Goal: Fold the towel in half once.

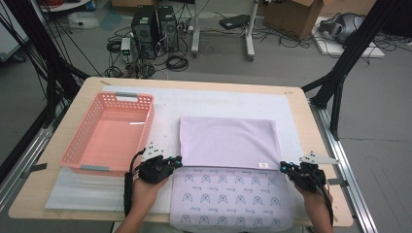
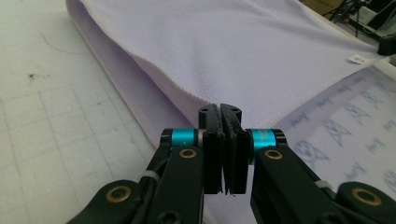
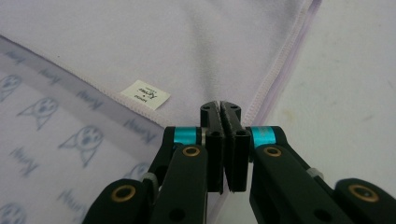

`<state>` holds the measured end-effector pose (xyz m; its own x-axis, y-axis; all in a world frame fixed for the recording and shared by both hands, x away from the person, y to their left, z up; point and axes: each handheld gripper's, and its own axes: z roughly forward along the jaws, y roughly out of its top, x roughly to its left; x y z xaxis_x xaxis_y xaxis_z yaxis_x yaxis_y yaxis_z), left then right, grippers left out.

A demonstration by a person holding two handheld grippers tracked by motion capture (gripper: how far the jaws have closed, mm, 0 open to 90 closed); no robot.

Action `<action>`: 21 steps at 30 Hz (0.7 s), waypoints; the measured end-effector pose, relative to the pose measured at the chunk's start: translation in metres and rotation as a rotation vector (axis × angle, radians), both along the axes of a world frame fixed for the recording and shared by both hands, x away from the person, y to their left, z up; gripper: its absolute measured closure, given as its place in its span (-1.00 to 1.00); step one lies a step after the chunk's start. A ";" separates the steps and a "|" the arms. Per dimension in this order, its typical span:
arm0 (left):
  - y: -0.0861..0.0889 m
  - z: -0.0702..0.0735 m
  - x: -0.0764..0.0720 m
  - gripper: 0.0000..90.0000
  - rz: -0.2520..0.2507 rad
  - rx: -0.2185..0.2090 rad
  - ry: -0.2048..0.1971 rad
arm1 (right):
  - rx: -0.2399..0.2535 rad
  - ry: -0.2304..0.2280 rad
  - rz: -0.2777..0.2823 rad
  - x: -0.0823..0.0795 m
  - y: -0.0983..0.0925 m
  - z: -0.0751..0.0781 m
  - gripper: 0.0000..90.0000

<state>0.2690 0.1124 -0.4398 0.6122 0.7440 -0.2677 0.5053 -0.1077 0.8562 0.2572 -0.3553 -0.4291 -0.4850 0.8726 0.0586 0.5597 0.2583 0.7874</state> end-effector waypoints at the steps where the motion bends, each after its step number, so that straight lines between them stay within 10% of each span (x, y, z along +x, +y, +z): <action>1: 0.001 0.000 -0.005 0.94 -0.008 -0.002 -0.001 | -0.003 0.000 0.003 -0.005 0.000 0.000 0.97; 21: 0.010 -0.002 -0.091 0.94 -0.094 -0.019 -0.034 | 0.008 0.024 0.053 -0.094 -0.003 -0.004 0.97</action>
